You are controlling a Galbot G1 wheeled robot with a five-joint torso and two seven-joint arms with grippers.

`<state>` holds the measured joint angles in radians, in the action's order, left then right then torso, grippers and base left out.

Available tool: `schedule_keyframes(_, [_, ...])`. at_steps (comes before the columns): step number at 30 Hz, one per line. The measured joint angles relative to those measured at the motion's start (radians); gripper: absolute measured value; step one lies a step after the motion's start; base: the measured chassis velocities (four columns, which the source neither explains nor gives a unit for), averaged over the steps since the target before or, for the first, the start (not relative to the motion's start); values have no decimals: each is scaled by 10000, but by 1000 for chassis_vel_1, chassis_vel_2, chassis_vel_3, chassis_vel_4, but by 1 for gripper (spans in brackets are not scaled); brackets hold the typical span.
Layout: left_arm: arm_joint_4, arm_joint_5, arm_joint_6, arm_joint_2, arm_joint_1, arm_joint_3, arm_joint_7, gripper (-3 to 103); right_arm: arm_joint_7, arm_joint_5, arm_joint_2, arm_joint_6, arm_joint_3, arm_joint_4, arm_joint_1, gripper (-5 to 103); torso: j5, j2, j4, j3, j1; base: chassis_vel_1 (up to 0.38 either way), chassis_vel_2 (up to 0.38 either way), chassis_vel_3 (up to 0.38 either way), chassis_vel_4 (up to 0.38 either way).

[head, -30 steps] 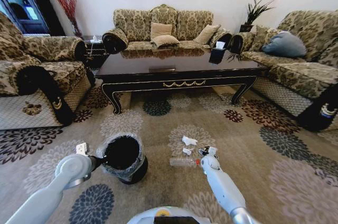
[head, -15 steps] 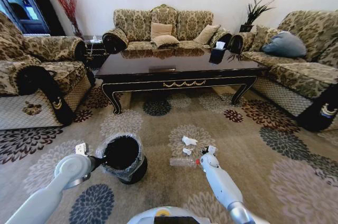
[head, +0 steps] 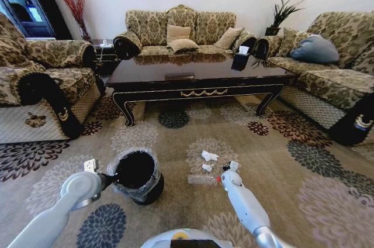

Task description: Move to the front of the table and pick up the trash from the floor, then place it into the trash bin.

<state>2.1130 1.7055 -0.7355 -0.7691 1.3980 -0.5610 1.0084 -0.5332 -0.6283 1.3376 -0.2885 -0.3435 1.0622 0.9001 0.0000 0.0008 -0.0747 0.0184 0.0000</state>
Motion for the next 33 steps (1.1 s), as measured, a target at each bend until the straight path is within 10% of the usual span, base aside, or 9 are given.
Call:
schedule_keyframes(17, [67,-190,-2,245,-903,1019,-62,0,8,-755,-1092,-80,-293,4385,2093,21,-2,1,0,-1,0,0,0,0,0])
schedule_keyframes(33, [-758,645,3,-82,-5428,5420,1234,0,791,1195,-1313,507,-597,10182,5629,21,1,1,1,0,-1,0,0,0,0])
